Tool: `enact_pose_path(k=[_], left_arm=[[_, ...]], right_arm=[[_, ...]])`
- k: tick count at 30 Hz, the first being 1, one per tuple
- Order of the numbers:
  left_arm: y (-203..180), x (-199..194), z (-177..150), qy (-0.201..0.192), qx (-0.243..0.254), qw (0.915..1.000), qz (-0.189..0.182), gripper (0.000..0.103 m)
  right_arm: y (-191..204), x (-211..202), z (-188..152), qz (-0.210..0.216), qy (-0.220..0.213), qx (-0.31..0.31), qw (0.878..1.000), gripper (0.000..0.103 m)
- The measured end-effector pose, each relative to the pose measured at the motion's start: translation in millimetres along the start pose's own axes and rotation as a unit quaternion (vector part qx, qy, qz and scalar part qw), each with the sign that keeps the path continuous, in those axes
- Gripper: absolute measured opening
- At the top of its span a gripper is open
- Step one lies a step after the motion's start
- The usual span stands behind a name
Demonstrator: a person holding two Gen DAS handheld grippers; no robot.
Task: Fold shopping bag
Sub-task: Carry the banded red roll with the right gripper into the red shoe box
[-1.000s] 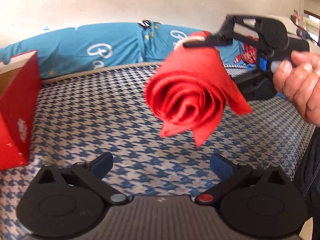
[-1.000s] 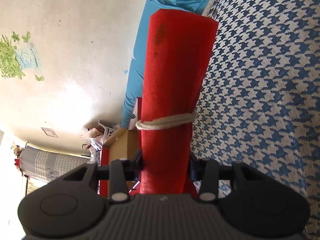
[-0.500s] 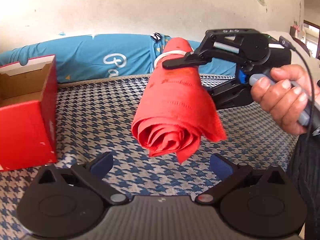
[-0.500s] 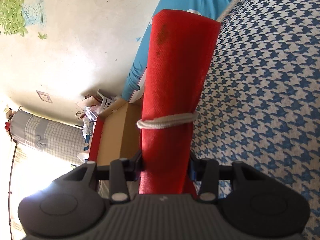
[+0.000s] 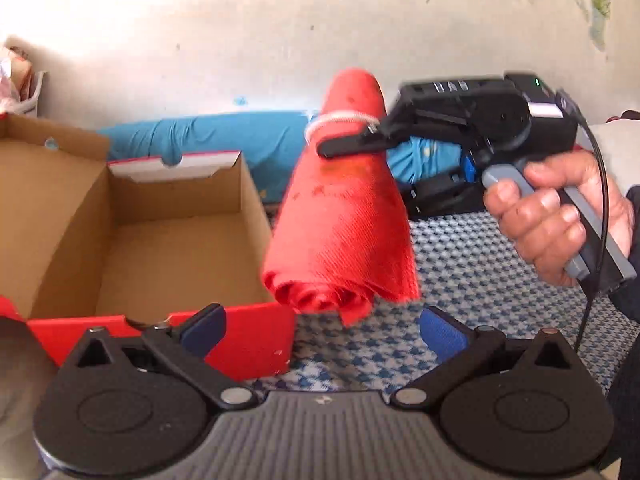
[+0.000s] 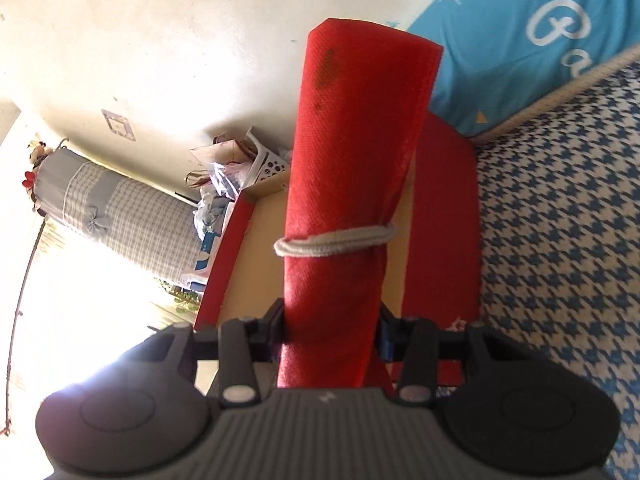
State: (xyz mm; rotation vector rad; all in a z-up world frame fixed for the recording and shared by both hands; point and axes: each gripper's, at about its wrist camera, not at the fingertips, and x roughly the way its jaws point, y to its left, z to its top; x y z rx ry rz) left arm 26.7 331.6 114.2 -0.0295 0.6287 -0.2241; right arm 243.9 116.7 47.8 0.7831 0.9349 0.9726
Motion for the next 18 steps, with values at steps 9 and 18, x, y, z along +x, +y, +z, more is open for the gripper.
enact_pose_path(k=[9,18], left_arm=[[51,-28,1,-0.068,-0.065,0.9942,0.053,0.103],[87,-32,-17,-0.105,-0.128,0.9856,0.032,0.103]], right_arm=[[28,80,28,-0.041,0.045,-0.035,0.998,0.041],[25,131,25,-0.106,0.081,-0.066,0.989,0.041]])
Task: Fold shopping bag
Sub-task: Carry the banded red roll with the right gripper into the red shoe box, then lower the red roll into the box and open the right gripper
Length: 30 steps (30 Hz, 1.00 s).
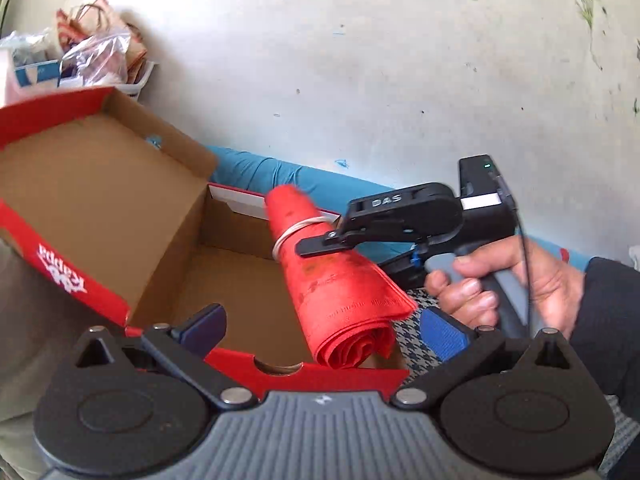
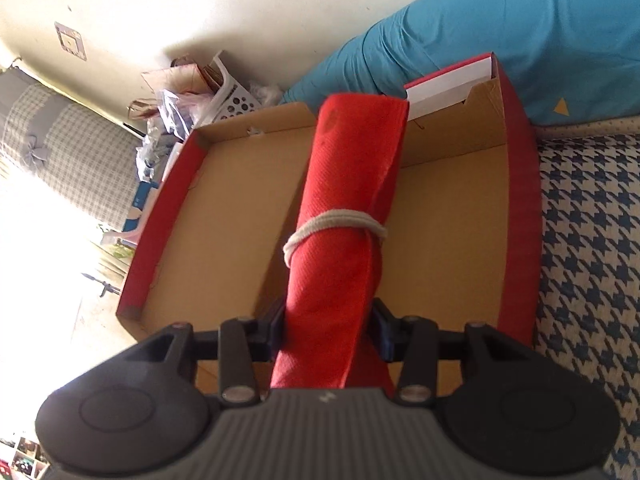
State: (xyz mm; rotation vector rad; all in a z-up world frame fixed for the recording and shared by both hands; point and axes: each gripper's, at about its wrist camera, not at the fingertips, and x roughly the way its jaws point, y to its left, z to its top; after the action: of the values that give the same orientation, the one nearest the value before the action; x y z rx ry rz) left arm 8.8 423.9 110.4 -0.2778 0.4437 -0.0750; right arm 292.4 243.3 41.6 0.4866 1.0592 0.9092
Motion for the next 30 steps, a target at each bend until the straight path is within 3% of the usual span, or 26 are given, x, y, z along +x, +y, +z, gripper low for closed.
enact_pose_path(k=[6,16,19,20,26,30], left_arm=[[0,-3,-6,-0.001,0.007,0.9999,-0.012,0.103],[6,9,-8,0.012,0.021,0.9997,0.002,0.103],[4,12,-10,0.017,0.025,0.9995,0.005,0.103],[4,14,-11,0.019,0.024,0.9995,0.006,0.103],[0,18,-13,0.021,0.023,0.9995,0.005,0.103],[-1,21,-14,0.02,0.016,0.9996,0.007,0.103]], right_arm=[[14,39,5,-0.055,0.012,0.009,0.998,0.037],[-3,67,15,-0.076,-0.048,0.107,0.99,0.038],[-4,81,15,-0.088,-0.051,0.114,0.988,0.051],[-5,86,16,-0.096,-0.05,0.112,0.988,0.064],[1,81,12,-0.107,-0.06,0.072,0.99,0.085],[20,70,2,-0.113,-0.046,0.004,0.993,0.098]])
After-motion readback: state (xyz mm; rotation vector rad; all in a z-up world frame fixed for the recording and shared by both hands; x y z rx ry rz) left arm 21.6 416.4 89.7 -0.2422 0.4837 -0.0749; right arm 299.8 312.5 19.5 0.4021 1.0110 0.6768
